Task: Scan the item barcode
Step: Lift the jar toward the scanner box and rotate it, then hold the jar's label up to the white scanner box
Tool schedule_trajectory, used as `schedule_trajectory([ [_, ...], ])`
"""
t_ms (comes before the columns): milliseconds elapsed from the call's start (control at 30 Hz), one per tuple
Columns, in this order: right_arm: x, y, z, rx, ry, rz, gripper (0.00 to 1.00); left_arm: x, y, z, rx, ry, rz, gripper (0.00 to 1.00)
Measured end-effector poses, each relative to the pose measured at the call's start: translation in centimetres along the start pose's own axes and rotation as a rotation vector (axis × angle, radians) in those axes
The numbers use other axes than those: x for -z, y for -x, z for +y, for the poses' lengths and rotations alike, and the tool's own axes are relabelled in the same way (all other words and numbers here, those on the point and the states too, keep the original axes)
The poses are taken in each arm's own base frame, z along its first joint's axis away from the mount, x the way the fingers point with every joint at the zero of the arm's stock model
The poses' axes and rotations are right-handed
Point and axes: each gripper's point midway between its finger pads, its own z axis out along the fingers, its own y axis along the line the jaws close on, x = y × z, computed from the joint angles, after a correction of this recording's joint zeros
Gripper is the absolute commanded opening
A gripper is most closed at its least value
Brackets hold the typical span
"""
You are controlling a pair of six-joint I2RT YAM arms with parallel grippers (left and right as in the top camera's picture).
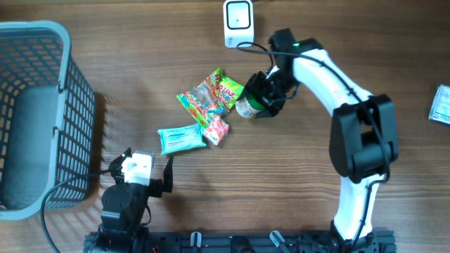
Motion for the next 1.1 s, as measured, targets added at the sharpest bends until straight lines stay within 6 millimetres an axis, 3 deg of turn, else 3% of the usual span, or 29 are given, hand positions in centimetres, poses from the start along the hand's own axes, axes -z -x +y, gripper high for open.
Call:
schedule_trajectory([
  [100, 1.1, -1.8, 1.3, 0.036, 0.125, 0.124, 0.48, 0.0, 0.0, 0.0, 0.000, 0.000, 0.000, 1.00],
  [200, 1.8, -4.4, 2.0, -0.003, 0.183, 0.242, 0.40, 0.0, 0.0, 0.0, 0.000, 0.000, 0.000, 1.00],
  [333, 2.1, -5.6, 2.3, -0.088, 0.195, 0.307, 0.39, 0.0, 0.0, 0.0, 0.000, 0.000, 0.000, 1.00],
  [400, 1.8, -4.5, 2.6, -0.070, 0.200, 0.262, 0.39, 0.0, 0.0, 0.0, 0.000, 0.000, 0.000, 1.00],
  [467, 1.3, -2.2, 2.0, -0.026, 0.145, 0.139, 0.39, 0.0, 0.0, 0.0, 0.000, 0.000, 0.000, 1.00],
  [633, 1.9, 3.8, -4.1, -0.106, -0.194, -0.212, 0.46, 0.0, 0.0, 0.0, 0.000, 0.000, 0.000, 1.00],
  [733, 3.3, 6.2, -6.3, -0.137, -0.313, -0.368, 0.49, 0.0, 0.0, 0.0, 0.000, 0.000, 0.000, 1.00],
  [767, 3.7, 6.9, -6.7, -0.151, -0.339, -0.413, 0.73, 0.0, 0.0, 0.0, 0.000, 0.000, 0.000, 1.00],
  [833, 4.0, 7.2, -7.1, -0.157, -0.363, -0.443, 0.93, 0.0, 0.0, 0.0, 0.000, 0.000, 0.000, 1.00],
  [900, 4.3, 7.5, -7.3, -0.159, -0.374, -0.465, 1.00, 0.0, 0.0, 0.0, 0.000, 0.000, 0.000, 1.00],
  [1033, 4.9, 7.2, -7.2, -0.088, -0.409, -0.448, 1.00, 0.0, 0.0, 0.0, 0.000, 0.000, 0.000, 1.00],
  [1100, 6.1, 6.9, -6.3, -0.036, -0.413, -0.449, 1.00, 0.0, 0.0, 0.0, 0.000, 0.000, 0.000, 1.00],
])
